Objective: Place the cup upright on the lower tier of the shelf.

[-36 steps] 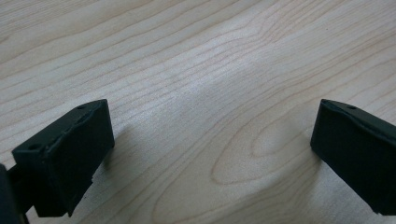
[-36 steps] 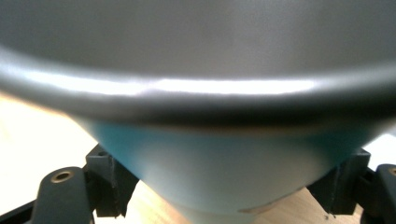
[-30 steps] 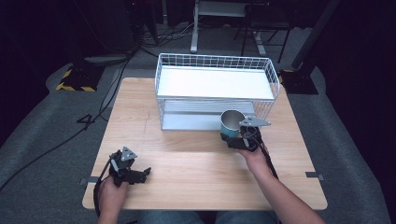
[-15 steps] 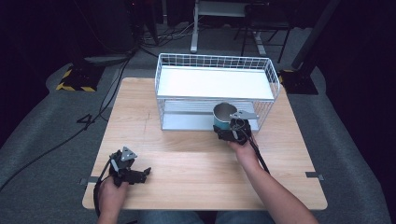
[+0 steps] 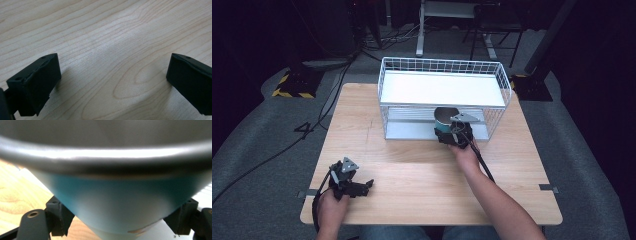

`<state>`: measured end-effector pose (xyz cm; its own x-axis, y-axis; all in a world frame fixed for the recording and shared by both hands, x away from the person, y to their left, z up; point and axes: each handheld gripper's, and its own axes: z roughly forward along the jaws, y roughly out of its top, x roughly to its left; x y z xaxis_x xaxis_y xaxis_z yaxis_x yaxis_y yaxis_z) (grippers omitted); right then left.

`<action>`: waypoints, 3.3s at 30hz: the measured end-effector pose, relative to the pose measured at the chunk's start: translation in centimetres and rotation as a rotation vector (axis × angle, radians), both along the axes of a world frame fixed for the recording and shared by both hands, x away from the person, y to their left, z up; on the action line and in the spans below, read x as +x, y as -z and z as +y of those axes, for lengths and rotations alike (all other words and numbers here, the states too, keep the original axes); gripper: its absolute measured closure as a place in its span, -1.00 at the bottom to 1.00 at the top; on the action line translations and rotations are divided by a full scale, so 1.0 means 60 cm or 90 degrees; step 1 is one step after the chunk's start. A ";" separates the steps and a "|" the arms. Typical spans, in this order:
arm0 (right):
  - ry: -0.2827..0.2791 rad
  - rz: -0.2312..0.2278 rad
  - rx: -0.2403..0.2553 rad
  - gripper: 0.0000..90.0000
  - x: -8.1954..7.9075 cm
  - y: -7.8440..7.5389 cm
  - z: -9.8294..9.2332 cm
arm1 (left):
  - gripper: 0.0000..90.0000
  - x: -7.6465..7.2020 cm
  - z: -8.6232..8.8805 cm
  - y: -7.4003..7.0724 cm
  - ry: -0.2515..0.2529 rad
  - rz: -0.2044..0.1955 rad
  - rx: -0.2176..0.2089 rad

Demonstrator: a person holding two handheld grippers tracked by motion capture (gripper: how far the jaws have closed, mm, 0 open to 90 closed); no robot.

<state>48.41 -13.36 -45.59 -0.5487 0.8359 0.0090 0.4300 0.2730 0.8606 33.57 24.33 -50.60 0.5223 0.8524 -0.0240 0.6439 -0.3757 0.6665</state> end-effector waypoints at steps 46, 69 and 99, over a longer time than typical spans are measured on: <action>0.065 0.004 0.028 -0.51 0.070 0.043 0.030 | -1.00 0.000 0.000 0.000 0.000 0.000 0.000; 0.034 -0.018 0.017 -0.70 0.041 0.021 0.002 | -1.00 0.000 -0.001 0.000 -0.003 0.002 0.000; -0.038 -0.008 0.011 -0.65 -0.071 -0.043 -0.103 | -1.00 -0.002 -0.001 0.000 -0.006 0.000 0.000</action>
